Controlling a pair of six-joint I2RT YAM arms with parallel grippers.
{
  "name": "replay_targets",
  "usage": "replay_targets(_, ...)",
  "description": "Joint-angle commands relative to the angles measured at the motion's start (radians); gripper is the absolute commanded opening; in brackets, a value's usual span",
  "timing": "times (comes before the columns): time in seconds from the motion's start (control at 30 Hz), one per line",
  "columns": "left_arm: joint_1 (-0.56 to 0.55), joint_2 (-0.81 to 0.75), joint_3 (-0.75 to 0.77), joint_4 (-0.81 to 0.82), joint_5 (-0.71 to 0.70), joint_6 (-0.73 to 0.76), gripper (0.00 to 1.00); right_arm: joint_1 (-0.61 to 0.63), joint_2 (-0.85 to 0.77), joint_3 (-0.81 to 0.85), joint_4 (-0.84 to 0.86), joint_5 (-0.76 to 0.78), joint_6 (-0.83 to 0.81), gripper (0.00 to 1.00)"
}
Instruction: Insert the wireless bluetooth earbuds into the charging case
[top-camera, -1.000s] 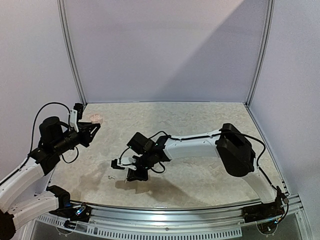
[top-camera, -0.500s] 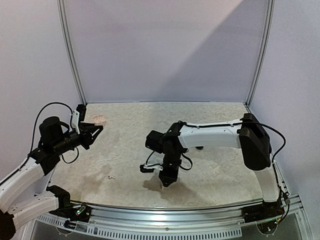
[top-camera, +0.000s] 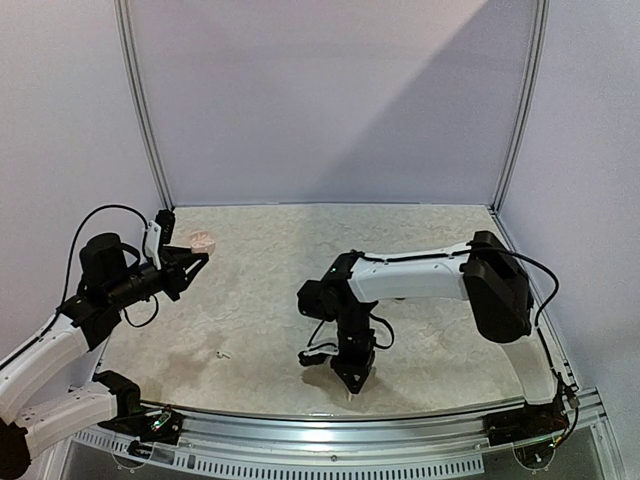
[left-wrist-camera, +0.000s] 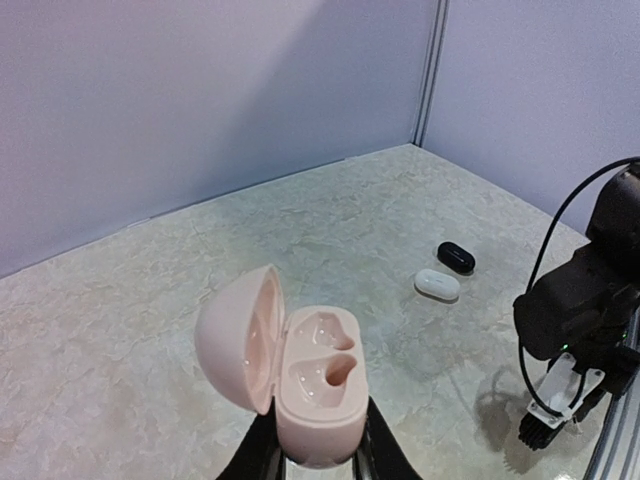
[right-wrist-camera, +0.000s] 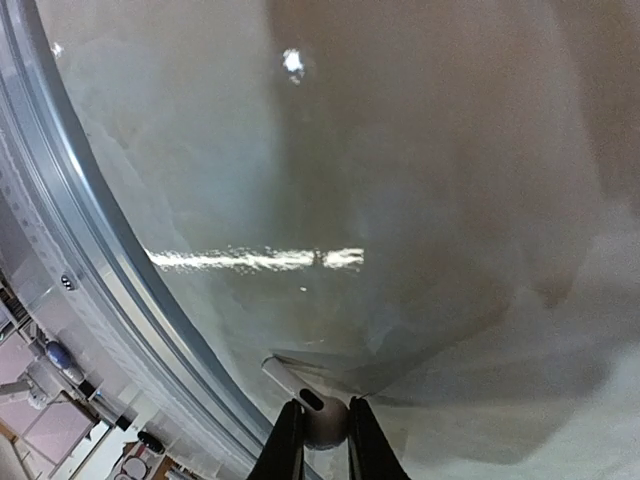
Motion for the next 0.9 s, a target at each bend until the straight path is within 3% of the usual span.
replay_targets(0.0, -0.007, 0.002, -0.008, 0.006, 0.013, 0.015, 0.0, -0.004, 0.076, 0.048, -0.242, 0.015, 0.007, 0.04)
replay_targets(0.1, -0.008, 0.003, -0.008, 0.004, 0.014, 0.015, 0.0, -0.005, 0.103, 0.092, -0.248, 0.048, 0.027, 0.05)
replay_targets(0.43, -0.008, 0.009, -0.007, 0.008, 0.012, 0.018, 0.0, -0.005, 0.142, 0.193, -0.25, 0.171, 0.075, 0.3)
replay_targets(0.7, -0.011, 0.007, -0.007, 0.002, 0.012, 0.018, 0.0, -0.006, 0.171, 0.267, -0.231, 0.232, 0.086, 0.36)
replay_targets(0.87, -0.011, 0.009, -0.011, 0.009, 0.015, 0.016, 0.0, -0.007, 0.109, 0.267, -0.172, 0.219, 0.107, 0.44)
